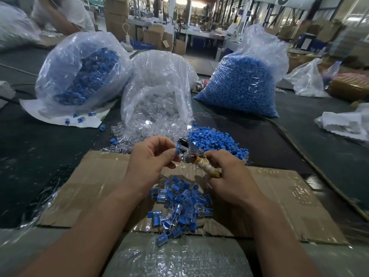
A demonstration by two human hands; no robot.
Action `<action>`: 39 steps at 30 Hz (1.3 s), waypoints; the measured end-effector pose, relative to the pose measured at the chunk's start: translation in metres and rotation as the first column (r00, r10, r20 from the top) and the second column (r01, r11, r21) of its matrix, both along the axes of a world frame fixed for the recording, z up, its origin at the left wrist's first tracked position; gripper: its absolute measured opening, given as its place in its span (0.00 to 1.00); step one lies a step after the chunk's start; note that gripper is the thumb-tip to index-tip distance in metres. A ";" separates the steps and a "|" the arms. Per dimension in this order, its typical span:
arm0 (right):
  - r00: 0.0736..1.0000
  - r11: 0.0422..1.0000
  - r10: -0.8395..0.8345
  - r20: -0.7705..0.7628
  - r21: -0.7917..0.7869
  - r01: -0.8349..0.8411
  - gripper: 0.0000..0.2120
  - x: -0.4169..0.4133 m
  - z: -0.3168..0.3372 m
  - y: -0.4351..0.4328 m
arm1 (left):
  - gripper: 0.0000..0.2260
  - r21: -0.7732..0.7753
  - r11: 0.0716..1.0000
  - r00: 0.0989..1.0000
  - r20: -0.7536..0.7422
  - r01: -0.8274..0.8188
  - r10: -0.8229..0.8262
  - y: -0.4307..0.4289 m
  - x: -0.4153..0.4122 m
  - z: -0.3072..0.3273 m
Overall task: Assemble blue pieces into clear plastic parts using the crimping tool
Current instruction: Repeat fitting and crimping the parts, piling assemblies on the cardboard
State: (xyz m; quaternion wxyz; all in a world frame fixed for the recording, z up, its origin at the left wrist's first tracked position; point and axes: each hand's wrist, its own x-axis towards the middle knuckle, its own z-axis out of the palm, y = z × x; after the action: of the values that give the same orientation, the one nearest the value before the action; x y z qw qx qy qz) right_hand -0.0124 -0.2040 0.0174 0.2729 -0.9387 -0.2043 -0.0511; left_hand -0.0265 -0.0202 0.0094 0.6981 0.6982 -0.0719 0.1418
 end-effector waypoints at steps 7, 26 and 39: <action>1.000 0.999 -0.031 0.000 0.017 0.030 0.19 -0.003 0.004 0.006 | 0.09 0.035 0.998 0.998 0.040 -0.053 0.051 -0.003 -0.004 0.003; 0.995 0.998 -0.066 0.072 -0.011 0.067 0.23 0.000 -0.006 0.007 | 0.11 0.061 0.992 0.993 0.021 -0.115 0.113 -0.004 -0.003 0.002; 0.994 0.995 -0.081 -0.072 -0.066 0.076 0.26 0.005 -0.006 -0.010 | 0.05 -0.015 0.980 0.933 -0.306 0.196 -0.191 0.016 -0.001 0.007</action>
State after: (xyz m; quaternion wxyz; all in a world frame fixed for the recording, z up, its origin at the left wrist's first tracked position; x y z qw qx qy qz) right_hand -0.0075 -0.2139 0.0110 0.2483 -0.9554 -0.1585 -0.0200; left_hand -0.0280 -0.0039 0.0162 0.7058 0.7067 -0.0325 -0.0381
